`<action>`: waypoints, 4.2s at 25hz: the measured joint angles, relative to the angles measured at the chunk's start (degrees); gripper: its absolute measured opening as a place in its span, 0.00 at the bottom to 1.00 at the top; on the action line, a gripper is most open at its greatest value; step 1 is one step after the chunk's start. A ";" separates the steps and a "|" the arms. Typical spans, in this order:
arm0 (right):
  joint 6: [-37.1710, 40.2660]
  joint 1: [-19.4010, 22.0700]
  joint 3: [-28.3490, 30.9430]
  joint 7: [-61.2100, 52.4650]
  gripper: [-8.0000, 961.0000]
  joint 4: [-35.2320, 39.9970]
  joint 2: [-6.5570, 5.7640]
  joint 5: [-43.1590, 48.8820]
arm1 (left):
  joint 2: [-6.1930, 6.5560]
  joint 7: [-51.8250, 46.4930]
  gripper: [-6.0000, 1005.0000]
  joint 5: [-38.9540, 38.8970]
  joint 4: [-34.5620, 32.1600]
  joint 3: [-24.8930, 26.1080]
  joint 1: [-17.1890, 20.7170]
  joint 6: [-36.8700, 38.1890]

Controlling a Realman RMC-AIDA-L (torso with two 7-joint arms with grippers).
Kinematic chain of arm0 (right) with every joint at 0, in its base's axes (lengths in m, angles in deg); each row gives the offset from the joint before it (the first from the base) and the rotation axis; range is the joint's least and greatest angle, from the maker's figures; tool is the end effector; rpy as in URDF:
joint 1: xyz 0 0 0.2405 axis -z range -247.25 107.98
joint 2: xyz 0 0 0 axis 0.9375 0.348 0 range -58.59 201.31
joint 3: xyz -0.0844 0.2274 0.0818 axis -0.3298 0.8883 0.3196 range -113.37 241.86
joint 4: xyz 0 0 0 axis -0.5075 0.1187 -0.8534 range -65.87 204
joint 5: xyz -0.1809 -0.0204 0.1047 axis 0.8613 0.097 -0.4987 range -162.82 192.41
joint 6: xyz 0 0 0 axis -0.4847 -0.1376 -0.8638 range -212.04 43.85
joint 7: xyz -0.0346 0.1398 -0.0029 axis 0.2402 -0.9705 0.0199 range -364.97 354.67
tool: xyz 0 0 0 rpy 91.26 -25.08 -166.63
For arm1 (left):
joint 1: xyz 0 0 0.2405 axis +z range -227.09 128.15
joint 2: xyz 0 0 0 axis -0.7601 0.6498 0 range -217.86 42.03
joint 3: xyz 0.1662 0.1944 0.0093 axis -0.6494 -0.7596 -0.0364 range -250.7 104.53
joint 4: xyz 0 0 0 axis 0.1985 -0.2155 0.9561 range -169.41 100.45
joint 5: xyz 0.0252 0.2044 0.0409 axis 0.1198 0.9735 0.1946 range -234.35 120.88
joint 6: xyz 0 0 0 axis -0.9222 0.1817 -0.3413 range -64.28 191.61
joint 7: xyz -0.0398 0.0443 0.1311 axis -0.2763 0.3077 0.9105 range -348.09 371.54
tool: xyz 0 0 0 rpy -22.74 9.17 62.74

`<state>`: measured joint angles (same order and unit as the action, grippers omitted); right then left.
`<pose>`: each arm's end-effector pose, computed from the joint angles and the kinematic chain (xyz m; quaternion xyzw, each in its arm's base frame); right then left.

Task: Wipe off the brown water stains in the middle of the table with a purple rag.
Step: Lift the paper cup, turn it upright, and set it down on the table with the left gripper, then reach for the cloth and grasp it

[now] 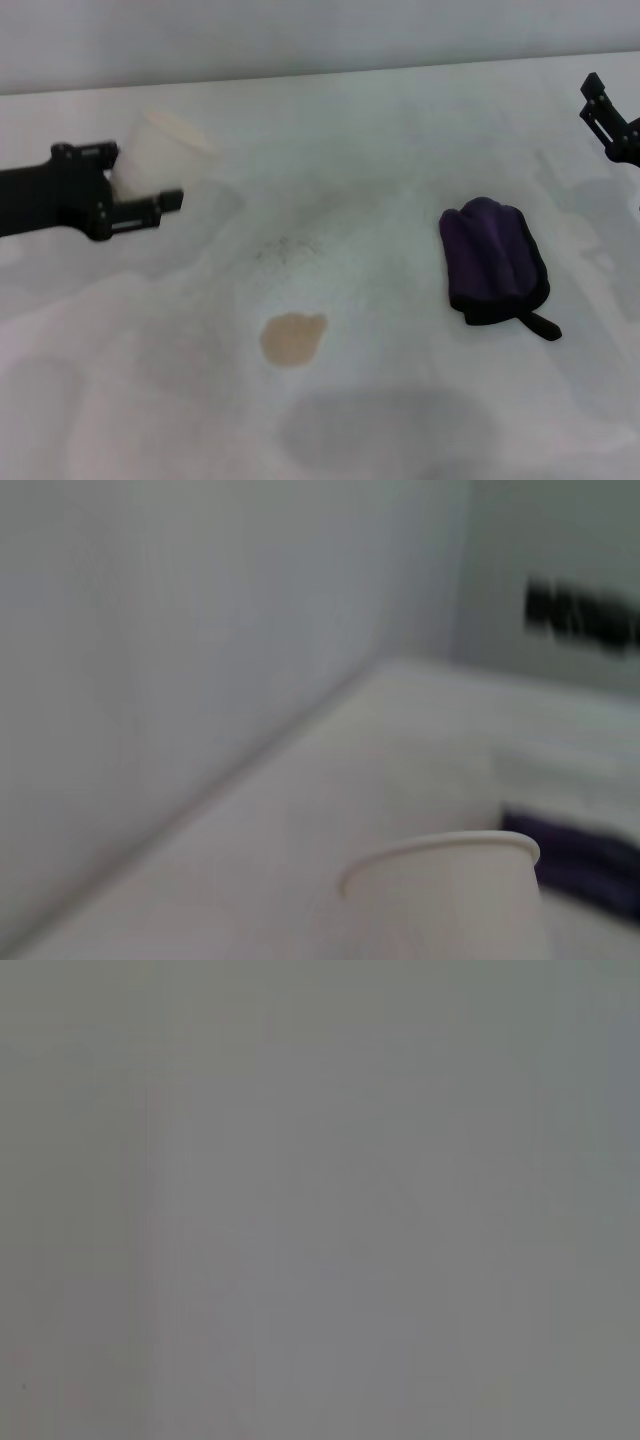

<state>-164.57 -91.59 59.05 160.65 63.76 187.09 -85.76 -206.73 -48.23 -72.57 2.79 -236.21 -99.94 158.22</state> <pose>0.3549 0.2934 0.0196 -0.6779 0.2135 0.3313 0.6205 -0.2574 0.3661 0.0193 -0.9545 -0.1383 -0.1881 0.1855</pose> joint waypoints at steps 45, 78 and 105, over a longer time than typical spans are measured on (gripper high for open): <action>-0.14 -0.18 -5.97 -0.30 0.89 2.87 -0.16 1.34 | -0.31 20.46 0.65 -17.68 -22.80 0.10 20.04 -13.78; -2.20 -1.13 -7.09 -0.49 0.89 3.05 -0.18 1.29 | -0.46 32.38 0.71 -16.73 -32.41 0.17 25.18 -24.81; 3.67 -2.68 -7.45 0.19 0.89 2.99 0.09 1.42 | -0.45 46.39 0.89 -27.34 -36.56 0.18 33.51 -24.28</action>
<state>-160.90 -94.27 51.60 160.84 66.76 187.18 -84.34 -207.18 -1.84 -99.91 -33.78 -236.03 -66.43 133.94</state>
